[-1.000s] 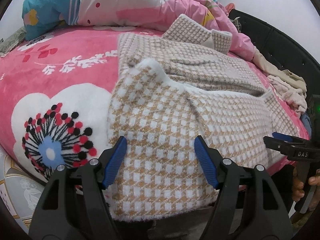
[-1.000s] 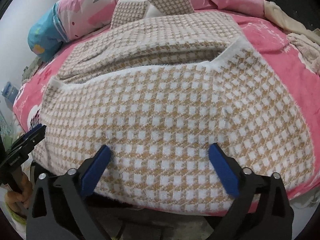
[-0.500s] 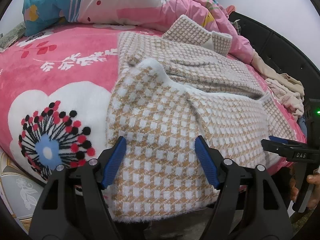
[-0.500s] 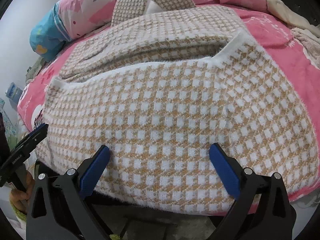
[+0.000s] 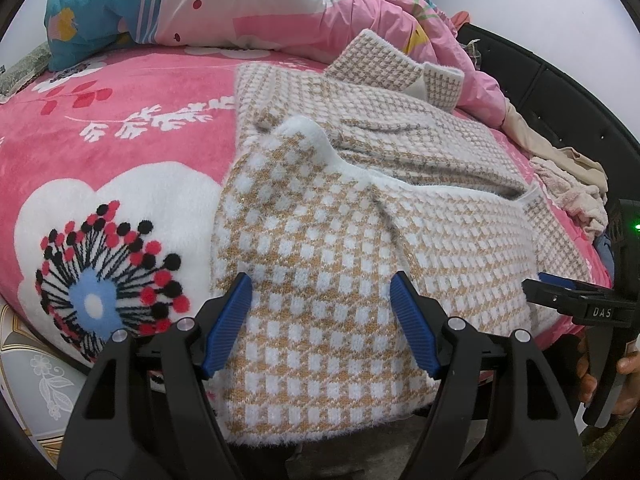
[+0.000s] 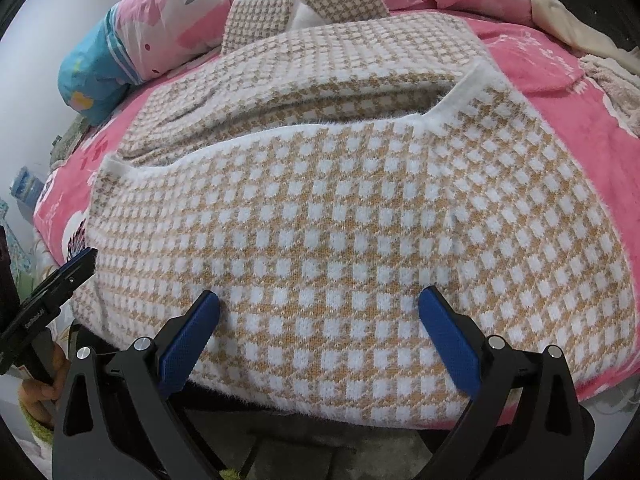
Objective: Fold large clothes
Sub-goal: 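Release the folded hem and hold both grippers open above the coat, then move the right gripper to the folded white edge and close on it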
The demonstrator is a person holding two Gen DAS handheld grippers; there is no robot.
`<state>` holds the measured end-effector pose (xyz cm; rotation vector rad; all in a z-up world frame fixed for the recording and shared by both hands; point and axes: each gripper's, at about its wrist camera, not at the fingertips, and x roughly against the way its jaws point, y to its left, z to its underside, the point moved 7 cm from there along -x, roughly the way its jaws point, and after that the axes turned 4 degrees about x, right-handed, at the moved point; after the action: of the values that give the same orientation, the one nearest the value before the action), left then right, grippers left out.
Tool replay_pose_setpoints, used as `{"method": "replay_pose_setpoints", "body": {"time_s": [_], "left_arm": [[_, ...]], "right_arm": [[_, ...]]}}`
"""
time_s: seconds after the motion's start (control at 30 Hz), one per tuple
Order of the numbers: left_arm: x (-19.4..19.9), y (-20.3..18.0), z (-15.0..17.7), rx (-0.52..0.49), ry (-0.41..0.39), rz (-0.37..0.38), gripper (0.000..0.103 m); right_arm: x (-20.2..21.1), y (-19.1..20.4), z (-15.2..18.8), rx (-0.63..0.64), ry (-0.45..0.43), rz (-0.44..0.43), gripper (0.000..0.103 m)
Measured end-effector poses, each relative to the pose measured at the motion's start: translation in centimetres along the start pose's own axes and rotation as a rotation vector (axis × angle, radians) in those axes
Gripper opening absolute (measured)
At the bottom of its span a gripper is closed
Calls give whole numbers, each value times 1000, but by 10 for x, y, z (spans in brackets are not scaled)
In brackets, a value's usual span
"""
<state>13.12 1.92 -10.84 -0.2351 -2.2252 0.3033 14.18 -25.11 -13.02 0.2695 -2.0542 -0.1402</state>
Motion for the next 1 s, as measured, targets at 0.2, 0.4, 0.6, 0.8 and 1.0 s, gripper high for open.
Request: {"method": "replay_pose_setpoints", "body": {"time_s": [0.2,0.4,0.6,0.8,1.0], "left_arm": [[-2,-1,1,-1,1,-9,69],[0,-2,2,-3,-18,-6,69],[12,-2,1,-7,-55,16,69],[20,9,-16,24,-82,3,69],[13,28,-44,87,-83,-31,64]], "right_arm": [[2,2,4,5,-17,-4,97],[4,2,7,21,-25,-6,97],[6,4,9,55,-27,-4,97],[10,5,12,89,-44,-10,97],[21,13,2,118,-82,-57,97]]}}
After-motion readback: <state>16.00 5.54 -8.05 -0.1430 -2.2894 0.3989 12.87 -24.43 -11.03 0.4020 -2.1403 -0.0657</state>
